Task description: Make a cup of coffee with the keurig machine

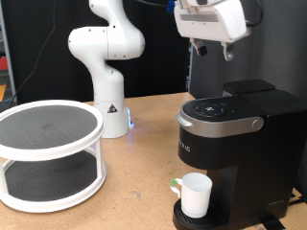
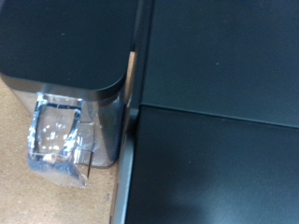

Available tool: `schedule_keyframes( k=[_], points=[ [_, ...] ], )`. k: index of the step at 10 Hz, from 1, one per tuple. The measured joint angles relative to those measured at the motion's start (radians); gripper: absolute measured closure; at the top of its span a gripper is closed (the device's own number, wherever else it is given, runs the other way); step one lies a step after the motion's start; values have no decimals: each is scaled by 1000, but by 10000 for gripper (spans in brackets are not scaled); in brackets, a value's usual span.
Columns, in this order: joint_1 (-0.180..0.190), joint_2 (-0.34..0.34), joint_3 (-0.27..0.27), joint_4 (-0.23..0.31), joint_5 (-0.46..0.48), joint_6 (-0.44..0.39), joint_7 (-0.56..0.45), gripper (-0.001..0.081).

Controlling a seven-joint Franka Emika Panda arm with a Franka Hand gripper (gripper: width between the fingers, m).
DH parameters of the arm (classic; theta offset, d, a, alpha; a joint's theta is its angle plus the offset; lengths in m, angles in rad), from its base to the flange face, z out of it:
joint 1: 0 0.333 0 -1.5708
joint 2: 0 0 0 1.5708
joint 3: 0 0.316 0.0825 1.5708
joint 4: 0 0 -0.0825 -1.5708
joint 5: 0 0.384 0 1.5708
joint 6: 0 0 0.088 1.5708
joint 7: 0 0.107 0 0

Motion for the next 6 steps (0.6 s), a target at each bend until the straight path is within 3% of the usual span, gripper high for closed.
schedule_keyframes(
  k=[1, 3, 4, 6],
  points=[
    [-5, 51, 1, 51, -17, -36, 14, -1],
    [-4, 48, 2, 44, -21, -27, 13, -1],
    [-5, 53, 9, 60, -78, -83, 32, -1],
    [-5, 96, 26, 144, -164, -225, 132, -1]
  ],
)
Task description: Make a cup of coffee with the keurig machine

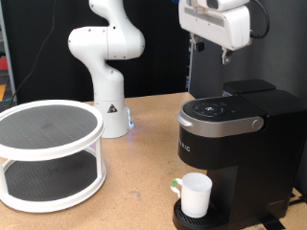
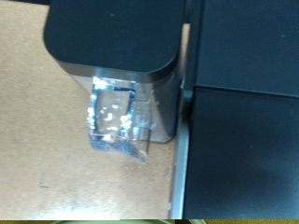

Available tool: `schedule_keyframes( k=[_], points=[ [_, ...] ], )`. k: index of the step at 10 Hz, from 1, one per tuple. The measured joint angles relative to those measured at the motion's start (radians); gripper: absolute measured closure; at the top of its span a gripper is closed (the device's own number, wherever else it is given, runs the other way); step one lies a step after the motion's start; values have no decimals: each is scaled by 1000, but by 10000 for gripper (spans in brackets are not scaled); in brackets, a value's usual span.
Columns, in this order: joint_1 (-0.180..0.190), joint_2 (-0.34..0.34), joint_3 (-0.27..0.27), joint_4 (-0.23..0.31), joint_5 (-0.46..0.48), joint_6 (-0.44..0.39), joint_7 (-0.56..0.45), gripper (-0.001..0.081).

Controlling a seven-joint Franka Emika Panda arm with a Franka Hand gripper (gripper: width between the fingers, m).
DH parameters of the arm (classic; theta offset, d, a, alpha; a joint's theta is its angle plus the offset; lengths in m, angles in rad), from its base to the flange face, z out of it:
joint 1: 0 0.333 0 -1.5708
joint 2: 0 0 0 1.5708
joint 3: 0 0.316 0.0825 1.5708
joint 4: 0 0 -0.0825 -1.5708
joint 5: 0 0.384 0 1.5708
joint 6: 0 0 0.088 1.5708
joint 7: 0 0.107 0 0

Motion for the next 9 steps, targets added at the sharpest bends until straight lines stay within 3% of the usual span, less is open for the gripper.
schedule_keyframes(
  k=[2, 4, 9],
  points=[
    [-1, 50, 1, 78, -26, -47, 59, -1],
    [-6, 82, -1, 121, -26, -32, 113, -1],
    [-13, 105, -4, 153, -29, 51, 147, -1]
  ],
)
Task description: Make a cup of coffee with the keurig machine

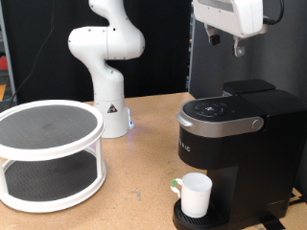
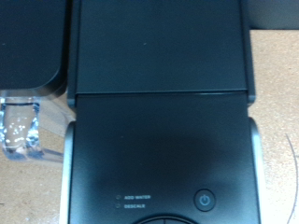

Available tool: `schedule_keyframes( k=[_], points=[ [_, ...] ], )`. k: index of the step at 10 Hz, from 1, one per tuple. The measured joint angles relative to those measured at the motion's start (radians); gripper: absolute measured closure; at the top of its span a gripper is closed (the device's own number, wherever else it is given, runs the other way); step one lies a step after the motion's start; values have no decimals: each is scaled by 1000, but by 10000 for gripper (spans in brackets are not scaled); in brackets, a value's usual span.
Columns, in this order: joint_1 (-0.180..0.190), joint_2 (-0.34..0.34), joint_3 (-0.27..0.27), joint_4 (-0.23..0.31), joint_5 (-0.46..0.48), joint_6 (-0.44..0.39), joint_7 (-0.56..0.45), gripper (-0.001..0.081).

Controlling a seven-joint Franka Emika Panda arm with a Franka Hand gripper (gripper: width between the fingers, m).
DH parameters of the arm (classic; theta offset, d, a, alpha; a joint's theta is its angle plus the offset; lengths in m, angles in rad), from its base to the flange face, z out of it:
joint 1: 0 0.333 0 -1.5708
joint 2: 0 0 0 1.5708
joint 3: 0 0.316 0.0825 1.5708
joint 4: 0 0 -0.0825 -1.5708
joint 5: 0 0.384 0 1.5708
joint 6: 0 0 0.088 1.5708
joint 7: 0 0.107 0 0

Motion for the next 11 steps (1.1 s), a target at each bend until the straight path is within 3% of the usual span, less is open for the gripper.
schedule_keyframes(
  k=[6, 10, 11],
  points=[
    [-4, 2, -1, -4, -54, 37, 10, -1],
    [-4, 24, 2, -65, -108, 104, 10, -1],
    [-4, 29, 2, -84, -113, 128, 10, 99]
  ],
)
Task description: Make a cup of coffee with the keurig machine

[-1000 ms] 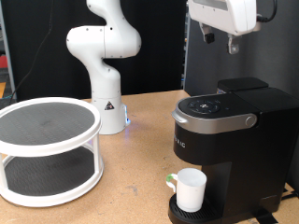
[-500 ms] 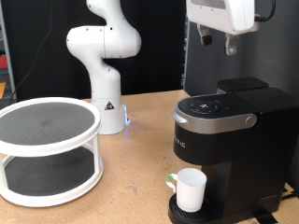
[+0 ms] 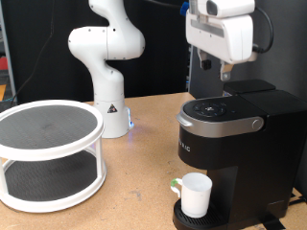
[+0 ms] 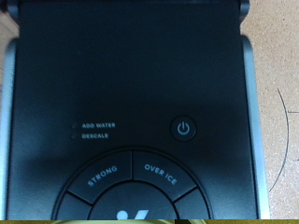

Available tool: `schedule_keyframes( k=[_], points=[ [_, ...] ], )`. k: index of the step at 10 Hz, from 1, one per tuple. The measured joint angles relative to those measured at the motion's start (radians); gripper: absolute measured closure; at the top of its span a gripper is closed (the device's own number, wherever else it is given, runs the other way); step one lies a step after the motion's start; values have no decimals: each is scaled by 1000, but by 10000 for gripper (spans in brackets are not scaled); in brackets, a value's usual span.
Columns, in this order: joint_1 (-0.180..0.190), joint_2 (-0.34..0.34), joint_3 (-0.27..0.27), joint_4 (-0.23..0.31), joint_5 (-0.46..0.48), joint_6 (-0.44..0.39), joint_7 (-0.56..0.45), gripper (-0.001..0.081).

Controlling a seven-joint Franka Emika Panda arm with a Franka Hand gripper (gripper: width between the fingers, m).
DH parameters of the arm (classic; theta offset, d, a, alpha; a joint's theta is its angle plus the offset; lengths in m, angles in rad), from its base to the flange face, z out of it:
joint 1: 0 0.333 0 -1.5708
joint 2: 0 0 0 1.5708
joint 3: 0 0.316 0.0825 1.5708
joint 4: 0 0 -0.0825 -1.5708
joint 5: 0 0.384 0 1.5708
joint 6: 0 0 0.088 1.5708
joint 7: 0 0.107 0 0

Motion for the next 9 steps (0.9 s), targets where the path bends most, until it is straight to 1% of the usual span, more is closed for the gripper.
schedule_keyframes(
  k=[1, 2, 3, 4, 5, 6, 7, 8, 9],
  points=[
    [0, 2, 0, -19, -1, 26, 0, 99],
    [0, 3, 1, -37, -2, 48, 0, 281],
    [0, 3, 1, -54, -2, 70, 0, 420],
    [0, 4, 1, -70, -4, 91, 0, 420],
    [0, 5, 2, -88, -8, 119, 0, 603],
    [0, 6, 2, -105, -15, 146, 2, 729],
    [0, 8, 2, -120, -21, 166, 6, 729],
    [0, 13, 3, -130, -26, 183, 12, 790],
    [0, 20, 3, -138, -33, 196, 20, 800]
  ],
)
